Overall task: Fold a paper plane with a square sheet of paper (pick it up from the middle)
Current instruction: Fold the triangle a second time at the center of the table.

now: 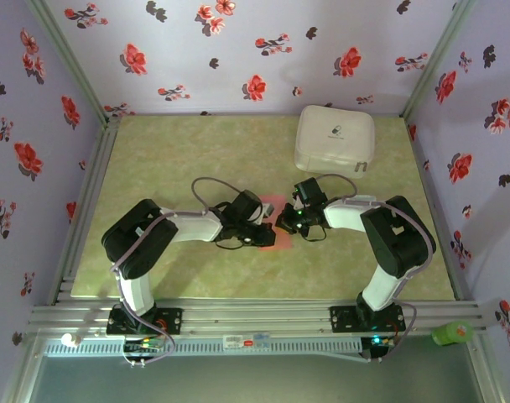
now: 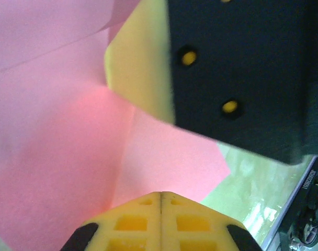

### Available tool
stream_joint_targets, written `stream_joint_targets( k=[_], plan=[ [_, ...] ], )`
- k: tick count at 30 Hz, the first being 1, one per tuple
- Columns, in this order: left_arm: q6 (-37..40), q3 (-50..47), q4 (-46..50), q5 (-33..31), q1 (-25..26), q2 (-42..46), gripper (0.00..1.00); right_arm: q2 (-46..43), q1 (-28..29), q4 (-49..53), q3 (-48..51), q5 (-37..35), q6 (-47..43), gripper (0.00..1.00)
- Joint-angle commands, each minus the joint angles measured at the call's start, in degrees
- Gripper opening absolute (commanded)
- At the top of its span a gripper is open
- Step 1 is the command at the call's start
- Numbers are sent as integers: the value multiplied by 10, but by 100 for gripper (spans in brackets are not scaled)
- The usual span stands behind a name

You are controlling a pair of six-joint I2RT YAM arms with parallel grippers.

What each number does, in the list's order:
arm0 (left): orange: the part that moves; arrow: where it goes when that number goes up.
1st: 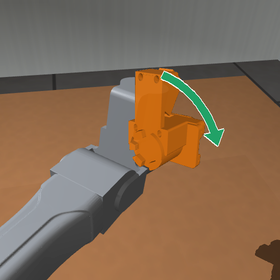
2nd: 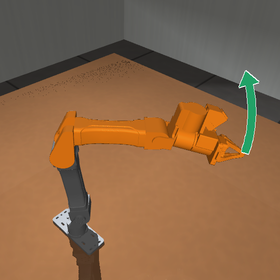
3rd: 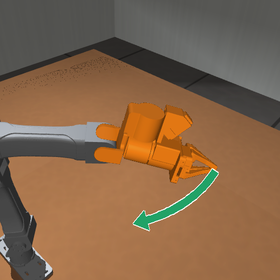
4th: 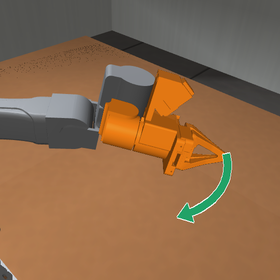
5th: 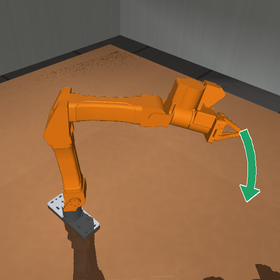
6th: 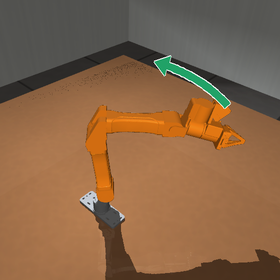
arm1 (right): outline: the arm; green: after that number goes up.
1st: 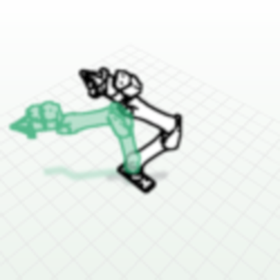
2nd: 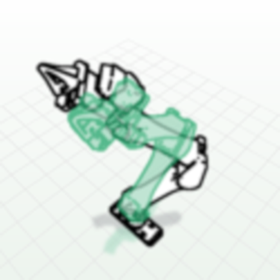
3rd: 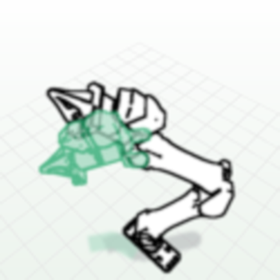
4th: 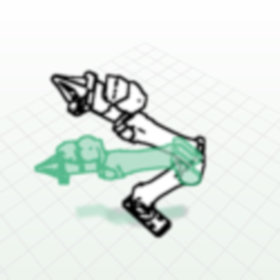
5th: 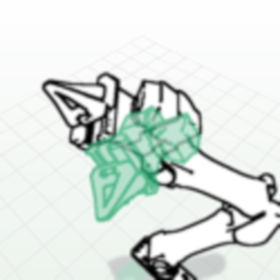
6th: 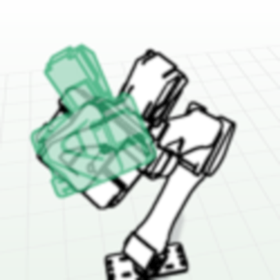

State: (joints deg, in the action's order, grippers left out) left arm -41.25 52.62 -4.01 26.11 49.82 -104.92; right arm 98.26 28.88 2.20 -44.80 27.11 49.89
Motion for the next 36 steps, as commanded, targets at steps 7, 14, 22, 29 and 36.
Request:
stream_joint_targets(
  k=[7,14,22,29,36],
  plan=[
    [-8,-31,-26,-6,-9,-1,0,5,-3,59,15,-50,-6,0],
    [-23,-53,-53,2,-10,6,0,5,-3,65,15,-55,-8,0],
    [-61,-82,-94,23,-10,19,0,5,-3,79,10,-62,-16,0],
    [-73,-110,-85,13,-10,48,0,4,-3,84,8,-65,-19,0],
    [-107,-143,-145,42,-15,84,1,3,-3,84,7,-65,-20,0]
  ],
)
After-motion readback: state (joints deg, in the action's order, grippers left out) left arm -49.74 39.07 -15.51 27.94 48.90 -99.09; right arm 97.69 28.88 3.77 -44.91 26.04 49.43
